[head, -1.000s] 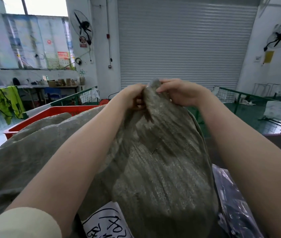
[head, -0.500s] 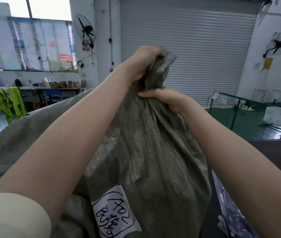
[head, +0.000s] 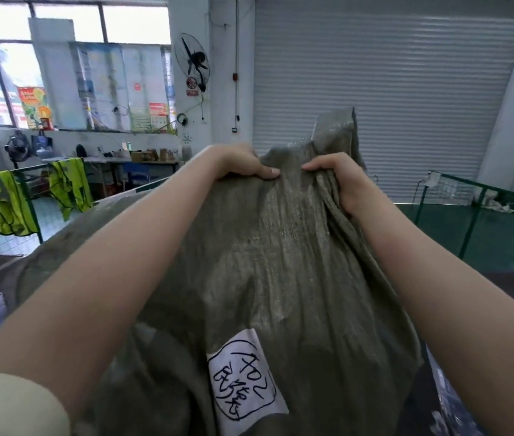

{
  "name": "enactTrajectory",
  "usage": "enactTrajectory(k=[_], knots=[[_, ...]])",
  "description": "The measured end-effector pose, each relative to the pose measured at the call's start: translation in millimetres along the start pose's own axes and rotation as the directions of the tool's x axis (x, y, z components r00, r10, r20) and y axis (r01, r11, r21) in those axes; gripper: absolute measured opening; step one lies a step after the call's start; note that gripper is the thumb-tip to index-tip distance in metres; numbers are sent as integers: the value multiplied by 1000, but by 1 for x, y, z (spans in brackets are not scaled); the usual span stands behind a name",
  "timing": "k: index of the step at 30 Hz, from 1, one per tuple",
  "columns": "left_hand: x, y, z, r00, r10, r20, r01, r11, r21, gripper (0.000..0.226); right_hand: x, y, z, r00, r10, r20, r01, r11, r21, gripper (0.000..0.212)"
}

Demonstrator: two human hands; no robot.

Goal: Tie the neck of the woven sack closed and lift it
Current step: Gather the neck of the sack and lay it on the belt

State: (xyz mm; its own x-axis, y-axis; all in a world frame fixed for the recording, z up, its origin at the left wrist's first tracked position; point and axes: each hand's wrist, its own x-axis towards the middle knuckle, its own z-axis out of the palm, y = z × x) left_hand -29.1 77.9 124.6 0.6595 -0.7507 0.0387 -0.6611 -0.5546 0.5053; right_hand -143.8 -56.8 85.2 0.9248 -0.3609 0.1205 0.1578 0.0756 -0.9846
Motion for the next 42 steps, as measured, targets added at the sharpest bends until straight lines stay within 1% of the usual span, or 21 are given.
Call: enactTrajectory(k=[2,6,8,10,12,14,17,19,22,24,25,26,28,30,32,33,34,37,38,40,42], knots=[[3,-5,4,996,48,-72,-56,992,-114,43,1,0,2,1000,10,0,-10,999,-32,22],[5,-12,3,979,85,-183,-142,936,-323,29,0,-3,-1,997,54,-61,-68,965,-253,17],[3,-9,1,969,107,-225,-194,891,-411,15,-5,-2,-4,992,130,-1,-125,951,-282,16],[0,-1,1,959,147,-242,-249,847,-471,20,-11,-2,-4,977,191,94,-162,954,-254,21],[-2,9,4,956,208,-206,-285,821,-494,21,-14,2,3,959,215,185,-169,957,-235,22],[-5,19,8,949,292,-121,-310,788,-532,16,-12,9,14,958,184,222,-146,974,-176,20],[-13,26,8,925,378,20,-278,715,-641,15,-6,18,24,981,59,183,-58,998,-10,18],[-16,23,4,923,381,50,-242,677,-695,22,-4,21,25,994,6,109,-11,999,49,19],[-12,14,-7,953,280,-114,-294,774,-561,30,2,20,19,997,-1,-76,1,1000,2,21],[-8,5,-17,967,149,-209,-231,860,-455,39,3,17,17,988,1,-154,-15,996,-89,16],[-8,-2,-22,968,82,-236,-169,910,-378,46,3,15,17,987,-1,-159,-18,993,-118,12],[-8,-9,-26,972,28,-231,-93,956,-278,53,2,14,17,988,-1,-158,-19,992,-127,11],[-14,-24,-30,992,-50,-113,37,993,-108,65,1,12,17,991,-10,-132,-4,994,-107,18],[-23,-33,-26,994,-84,75,93,988,-124,69,1,12,20,995,-20,-97,13,997,-76,20],[-28,-32,-16,978,-14,209,72,960,-270,63,3,13,28,998,-20,-59,16,998,-63,13],[-28,-30,-10,974,30,226,45,946,-320,59,4,13,32,999,-22,-47,19,998,-60,11],[-26,-27,-5,975,57,213,9,954,-299,54,5,14,36,999,-27,-40,25,998,-66,16],[-15,-23,5,997,48,52,-46,998,-41,43,10,17,42,994,-90,-56,81,985,-151,35],[-11,-25,6,999,37,11,-36,999,-13,40,10,16,43,988,-130,-80,110,970,-216,32],[-7,-30,4,996,-15,-89,4,993,-114,41,11,13,41,972,-170,-164,107,936,-335,16],[-3,-35,1,968,-62,-244,-15,953,-303,39,11,11,36,960,-153,-234,44,910,-413,14]])
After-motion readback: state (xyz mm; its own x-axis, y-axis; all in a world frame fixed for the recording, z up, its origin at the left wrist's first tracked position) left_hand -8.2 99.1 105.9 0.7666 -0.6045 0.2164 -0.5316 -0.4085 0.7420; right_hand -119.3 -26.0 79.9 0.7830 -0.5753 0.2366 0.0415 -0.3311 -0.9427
